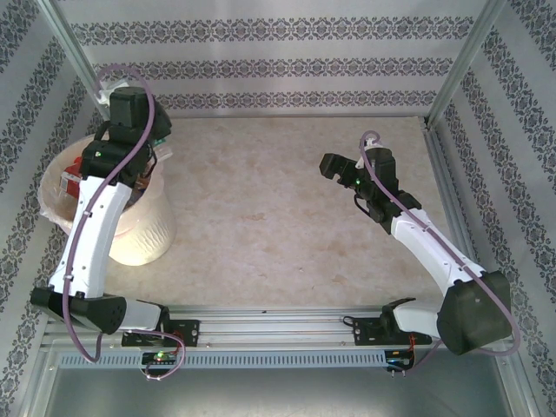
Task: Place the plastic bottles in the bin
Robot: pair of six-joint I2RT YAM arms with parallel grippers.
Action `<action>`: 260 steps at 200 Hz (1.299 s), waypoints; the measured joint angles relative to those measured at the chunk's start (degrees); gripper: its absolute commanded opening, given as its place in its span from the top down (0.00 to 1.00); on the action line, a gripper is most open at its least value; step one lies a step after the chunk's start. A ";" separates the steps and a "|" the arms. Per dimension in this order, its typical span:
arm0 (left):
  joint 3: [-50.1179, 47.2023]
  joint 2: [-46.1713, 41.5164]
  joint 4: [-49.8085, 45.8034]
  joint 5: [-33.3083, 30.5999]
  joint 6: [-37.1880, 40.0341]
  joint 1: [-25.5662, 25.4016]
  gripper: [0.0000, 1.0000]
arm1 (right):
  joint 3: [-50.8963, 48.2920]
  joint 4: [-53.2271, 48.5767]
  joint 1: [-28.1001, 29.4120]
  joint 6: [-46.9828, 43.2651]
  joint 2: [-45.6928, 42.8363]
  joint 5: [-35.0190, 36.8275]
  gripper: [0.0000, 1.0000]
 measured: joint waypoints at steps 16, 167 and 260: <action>-1.88 -0.68 -1.42 -0.98 -1.84 2.05 0.43 | 0.02 0.07 0.00 0.00 0.07 -0.15 0.02; -6.99 -7.23 -4.39 3.34 -10.71 11.52 0.00 | 2.86 0.20 0.66 0.02 1.88 -1.68 0.02; 0.57 6.10 -1.99 11.91 -6.80 17.42 0.00 | 2.84 0.20 0.74 0.04 1.86 -1.66 0.02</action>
